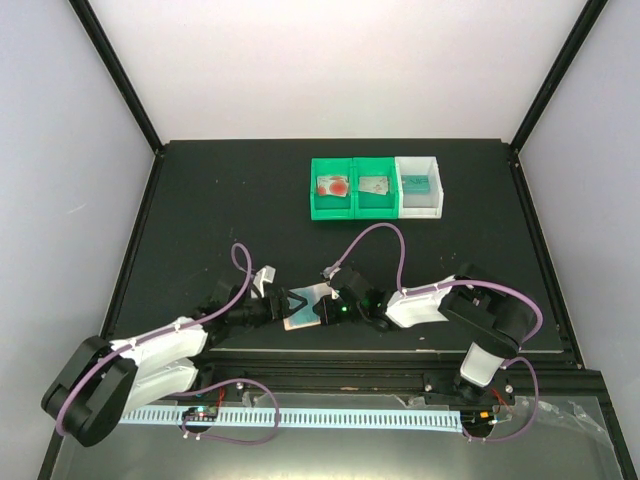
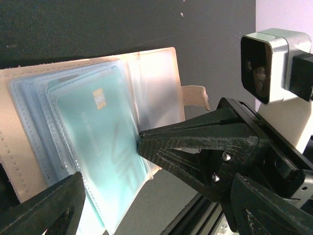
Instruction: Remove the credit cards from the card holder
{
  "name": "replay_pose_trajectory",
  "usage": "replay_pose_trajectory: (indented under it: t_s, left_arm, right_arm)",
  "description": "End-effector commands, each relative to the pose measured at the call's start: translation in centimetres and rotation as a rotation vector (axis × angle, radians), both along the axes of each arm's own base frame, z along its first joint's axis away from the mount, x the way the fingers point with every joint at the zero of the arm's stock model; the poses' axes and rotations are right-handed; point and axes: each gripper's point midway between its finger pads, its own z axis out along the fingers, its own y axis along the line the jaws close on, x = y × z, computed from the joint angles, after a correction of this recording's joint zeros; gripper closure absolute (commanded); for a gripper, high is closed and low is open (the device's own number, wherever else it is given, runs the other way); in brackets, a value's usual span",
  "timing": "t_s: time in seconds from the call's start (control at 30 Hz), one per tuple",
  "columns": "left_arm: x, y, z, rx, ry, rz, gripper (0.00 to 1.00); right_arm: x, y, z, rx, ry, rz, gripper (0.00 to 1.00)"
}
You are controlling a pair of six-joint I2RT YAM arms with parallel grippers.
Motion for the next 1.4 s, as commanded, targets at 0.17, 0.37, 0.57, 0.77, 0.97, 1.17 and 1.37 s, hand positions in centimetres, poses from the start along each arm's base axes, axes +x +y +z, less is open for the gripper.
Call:
replay_pose_trajectory:
  t_s: [0.17,0.37,0.57,0.77,0.97,1.17,1.37]
  left_arm:
    - [0.3,0.2,0.6,-0.01,-0.022,0.022,0.17]
    - [0.4,-0.1,-0.1,-0.002,0.0,0.015,0.17]
    - [0.5,0.1,-0.6,0.014,0.009,0.026,0.18]
    - [1.0,-0.4,0.7,-0.022,-0.022,0.017,0.18]
    - [1.4,-0.8,2.3,-0.053,-0.05,0.02,0.19]
    - [1.6,-1.0,3.3,-0.069,-0.07,0.019,0.2]
    - [1.6,-1.5,3.9,-0.097,-0.078,-0.001,0.2]
  right_arm:
    - [-1.9,-2.7,-4.3,-0.152,0.097,0.008,0.99]
    - [-1.9,-2.6,-4.1,-0.148,0.092,0.009,0.99]
    - [-1.9,-2.5,-4.3,-0.145,0.097,0.012,0.99]
    - [-2.0,-2.2,-4.1,-0.129,0.099,0.024,0.99]
    - [-2.6,-0.9,-3.2,-0.049,0.126,0.061,0.95]
    - [-2.9,-0.1,-2.3,0.005,0.149,0.066,0.91]
    - [-3.0,-0.3,-2.5,0.005,0.153,0.058,0.89]
